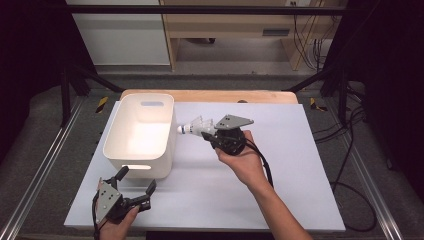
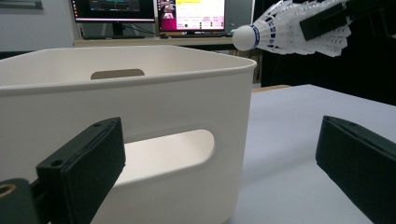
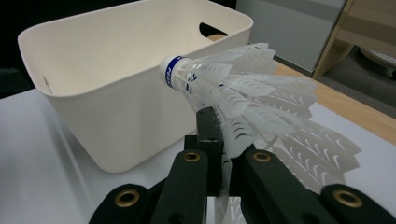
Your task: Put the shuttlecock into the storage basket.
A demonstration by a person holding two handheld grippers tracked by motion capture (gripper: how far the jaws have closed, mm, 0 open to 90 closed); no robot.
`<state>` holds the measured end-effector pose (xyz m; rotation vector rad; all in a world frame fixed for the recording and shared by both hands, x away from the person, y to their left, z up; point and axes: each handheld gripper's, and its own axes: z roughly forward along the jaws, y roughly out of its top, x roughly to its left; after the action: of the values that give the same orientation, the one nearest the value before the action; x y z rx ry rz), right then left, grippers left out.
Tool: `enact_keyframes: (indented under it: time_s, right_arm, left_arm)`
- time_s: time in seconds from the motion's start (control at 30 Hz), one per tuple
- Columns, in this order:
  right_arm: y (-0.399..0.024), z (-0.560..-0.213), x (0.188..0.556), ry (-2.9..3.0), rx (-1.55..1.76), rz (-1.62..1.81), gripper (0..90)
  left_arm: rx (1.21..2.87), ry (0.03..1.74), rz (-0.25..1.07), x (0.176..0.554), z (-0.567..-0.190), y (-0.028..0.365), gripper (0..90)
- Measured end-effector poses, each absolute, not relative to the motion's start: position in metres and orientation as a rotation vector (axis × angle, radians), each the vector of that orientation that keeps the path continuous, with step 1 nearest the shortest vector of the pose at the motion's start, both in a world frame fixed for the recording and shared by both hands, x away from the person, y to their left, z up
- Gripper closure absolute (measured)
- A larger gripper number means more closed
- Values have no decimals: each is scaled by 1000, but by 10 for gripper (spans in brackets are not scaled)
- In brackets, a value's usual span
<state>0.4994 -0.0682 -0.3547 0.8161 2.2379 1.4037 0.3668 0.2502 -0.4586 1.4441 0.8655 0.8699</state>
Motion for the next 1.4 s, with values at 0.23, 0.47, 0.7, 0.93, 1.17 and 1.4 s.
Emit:
enact_keyframes:
  time_s: [0.23, 0.47, 0.7, 0.93, 1.17, 1.4]
  right_arm:
    - [-53, -340, 507, 2257, 781, 1417, 895]
    - [-37, -335, 518, 2284, 769, 1427, 895]
    - [-20, -332, 529, 2299, 756, 1433, 895]
    - [-5, -328, 537, 2317, 731, 1421, 895]
    - [8, -325, 543, 2336, 706, 1406, 895]
    - [19, -325, 546, 2356, 679, 1393, 895]
  left_arm:
    - [1436, 870, 872, 367, -458, 251, 16]
    - [1436, 871, 873, 367, -458, 251, 16]
    - [1436, 872, 871, 367, -459, 251, 16]
    - [1435, 873, 872, 367, -458, 251, 16]
    - [1435, 873, 871, 367, -458, 251, 16]
    - [1435, 873, 873, 367, -458, 252, 15]
